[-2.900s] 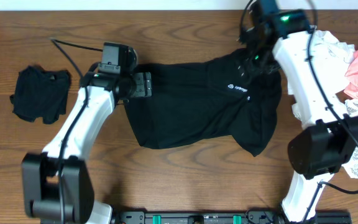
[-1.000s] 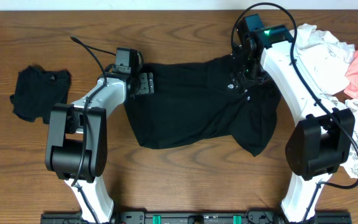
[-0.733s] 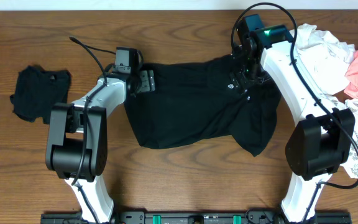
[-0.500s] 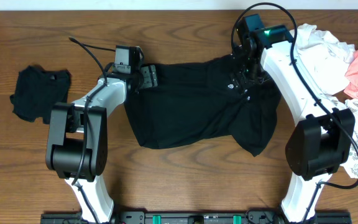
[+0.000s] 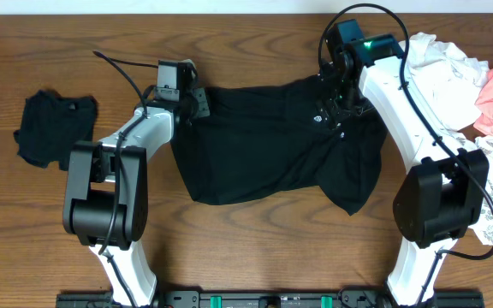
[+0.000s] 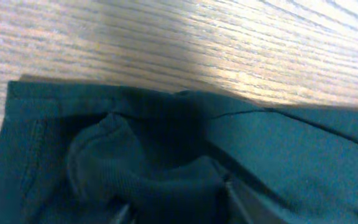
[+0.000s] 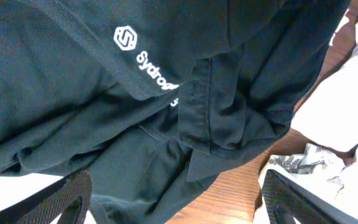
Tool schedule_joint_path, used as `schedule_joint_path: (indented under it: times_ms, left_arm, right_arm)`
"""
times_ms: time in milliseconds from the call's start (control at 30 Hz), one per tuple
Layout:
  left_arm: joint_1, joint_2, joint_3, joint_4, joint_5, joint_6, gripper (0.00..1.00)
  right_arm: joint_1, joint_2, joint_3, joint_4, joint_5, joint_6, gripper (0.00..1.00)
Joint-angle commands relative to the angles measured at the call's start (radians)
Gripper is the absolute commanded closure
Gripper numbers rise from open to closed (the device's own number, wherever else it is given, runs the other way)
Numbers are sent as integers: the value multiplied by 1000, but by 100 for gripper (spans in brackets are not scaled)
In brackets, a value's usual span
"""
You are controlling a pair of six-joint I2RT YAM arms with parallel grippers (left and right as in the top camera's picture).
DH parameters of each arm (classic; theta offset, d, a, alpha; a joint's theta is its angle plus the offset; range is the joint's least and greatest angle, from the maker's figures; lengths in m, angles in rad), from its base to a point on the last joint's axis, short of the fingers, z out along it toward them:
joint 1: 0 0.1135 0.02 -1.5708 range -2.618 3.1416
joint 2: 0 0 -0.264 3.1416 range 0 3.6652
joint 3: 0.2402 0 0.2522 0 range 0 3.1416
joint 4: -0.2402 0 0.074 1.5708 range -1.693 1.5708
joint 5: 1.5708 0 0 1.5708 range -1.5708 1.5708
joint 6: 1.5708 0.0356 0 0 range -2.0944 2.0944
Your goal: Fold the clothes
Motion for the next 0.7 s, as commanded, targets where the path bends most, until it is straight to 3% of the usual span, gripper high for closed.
schedule_joint_path:
  times_ms: [0,33,433,667]
  left_arm:
    - [12,13,-3,2,-22,2,82]
    - [14,12,-3,2,-22,2,94]
    - [80,-200,-3,-161,-89,101,94]
    - [93,-295,-3,-178,-88,100,94]
  right_arm:
    - [7,-11,-1,-1,13,12,14]
    - [7,-11,-1,-1,13,12,14]
    - [5,-12,0,64,12,63,15]
    - [7,-12,-5,71,-134,-82,15]
